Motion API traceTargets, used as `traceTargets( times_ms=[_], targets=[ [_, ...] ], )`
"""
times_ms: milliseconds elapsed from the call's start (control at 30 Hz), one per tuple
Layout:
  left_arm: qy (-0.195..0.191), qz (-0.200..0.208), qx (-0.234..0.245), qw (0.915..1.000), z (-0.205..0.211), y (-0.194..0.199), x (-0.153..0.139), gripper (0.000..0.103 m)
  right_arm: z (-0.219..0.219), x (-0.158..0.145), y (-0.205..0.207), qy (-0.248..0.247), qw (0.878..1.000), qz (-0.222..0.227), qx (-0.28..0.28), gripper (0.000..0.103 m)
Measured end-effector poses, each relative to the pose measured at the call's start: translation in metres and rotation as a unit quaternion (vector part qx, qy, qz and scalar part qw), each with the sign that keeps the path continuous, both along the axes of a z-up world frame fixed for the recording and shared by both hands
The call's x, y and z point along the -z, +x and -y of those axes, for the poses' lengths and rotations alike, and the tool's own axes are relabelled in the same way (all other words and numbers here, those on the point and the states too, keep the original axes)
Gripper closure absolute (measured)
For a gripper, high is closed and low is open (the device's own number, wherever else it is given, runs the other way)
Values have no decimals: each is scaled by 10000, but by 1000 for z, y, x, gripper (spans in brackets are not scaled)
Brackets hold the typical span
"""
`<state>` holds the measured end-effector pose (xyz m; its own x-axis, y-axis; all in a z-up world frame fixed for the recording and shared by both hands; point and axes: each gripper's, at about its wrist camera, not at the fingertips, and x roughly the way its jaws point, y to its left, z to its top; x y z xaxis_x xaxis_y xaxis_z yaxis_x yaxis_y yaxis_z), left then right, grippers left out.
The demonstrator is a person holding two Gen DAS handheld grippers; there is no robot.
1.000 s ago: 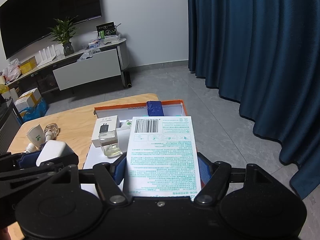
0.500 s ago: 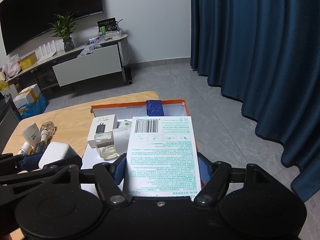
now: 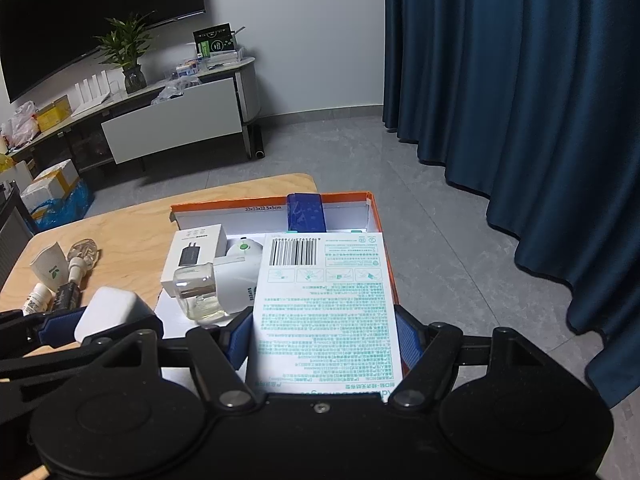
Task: Organize rigid objects
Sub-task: 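Lower both items into the orange-rimmed box and open both grippers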
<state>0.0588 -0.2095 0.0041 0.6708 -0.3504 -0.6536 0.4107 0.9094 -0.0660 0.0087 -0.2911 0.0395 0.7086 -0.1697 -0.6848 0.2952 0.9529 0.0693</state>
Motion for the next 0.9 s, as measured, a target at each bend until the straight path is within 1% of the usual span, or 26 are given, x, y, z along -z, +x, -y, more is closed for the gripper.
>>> traceTargets(
  times_ms=[433, 833, 867, 900],
  targets=[
    [6, -60, -36, 10000, 6, 8, 6, 60, 7, 8, 16, 25, 10000, -77, -20, 19],
    [-26, -97, -54, 9999, 8, 12, 8, 60, 12, 12, 21, 117, 9999, -74, -46, 17],
    [-29, -105, -57, 9999, 9, 13, 9, 60, 12, 13, 21, 120, 9999, -65, -51, 19],
    [-38, -114, -63, 9999, 9, 14, 9, 60, 13, 12, 21, 121, 9999, -54, -58, 19]
  ],
)
